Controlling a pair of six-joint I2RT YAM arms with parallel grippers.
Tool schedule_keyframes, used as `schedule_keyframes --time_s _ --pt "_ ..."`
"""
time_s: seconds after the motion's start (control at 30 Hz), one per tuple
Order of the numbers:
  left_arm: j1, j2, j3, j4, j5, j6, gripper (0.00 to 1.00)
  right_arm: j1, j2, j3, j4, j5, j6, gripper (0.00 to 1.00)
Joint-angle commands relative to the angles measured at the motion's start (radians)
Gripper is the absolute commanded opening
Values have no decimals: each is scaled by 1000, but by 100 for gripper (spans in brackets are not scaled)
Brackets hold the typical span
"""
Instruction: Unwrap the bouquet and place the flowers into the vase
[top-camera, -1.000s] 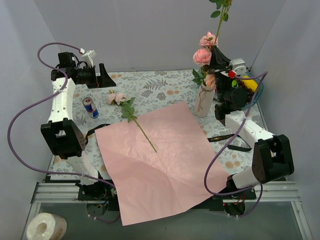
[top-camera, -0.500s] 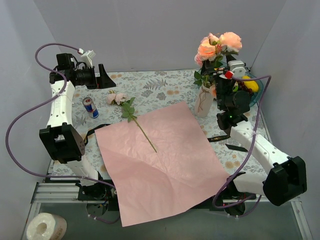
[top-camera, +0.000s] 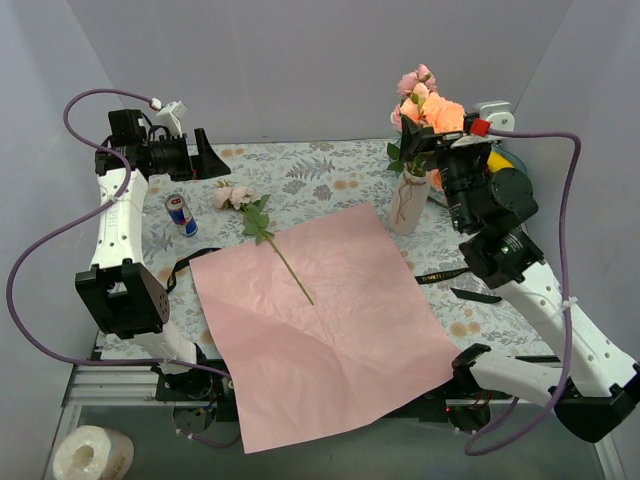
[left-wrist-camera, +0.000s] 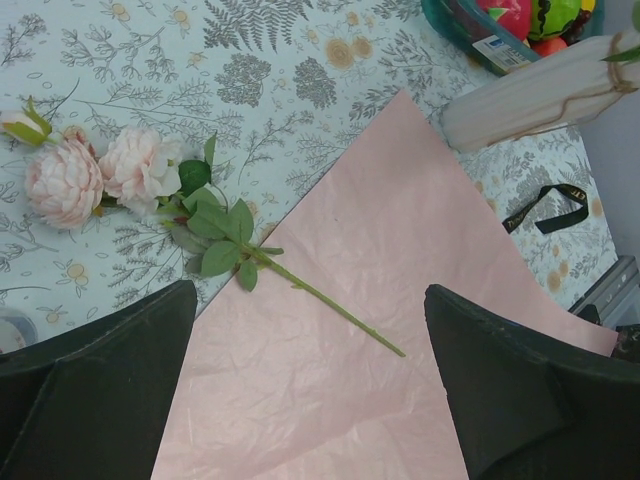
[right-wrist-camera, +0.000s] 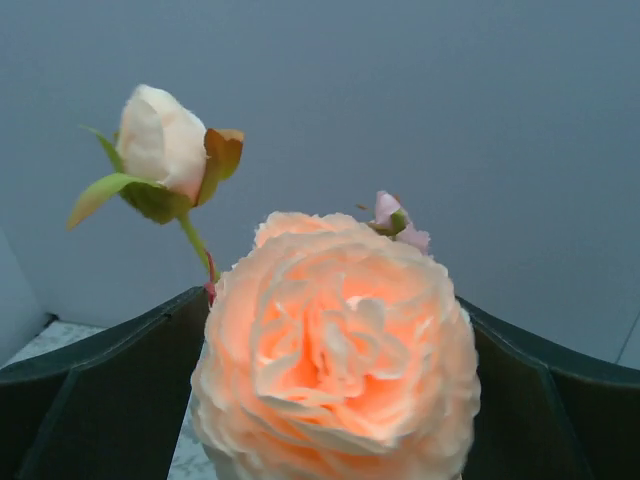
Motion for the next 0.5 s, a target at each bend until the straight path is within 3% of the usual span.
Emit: schedule_keyframes --time_s 0.0,0.2,0.47 --pt "-6 -17 27 -4 -68 -32 98 86 -80 48 -410 112 210 96" --pt "-9 -26 6 -41 -109 -26 98 106 -267 -29 -466 90 327 98" --pt "-9 -26 35 -85 -146 -20 98 107 -172 299 -553 -212 256 98"
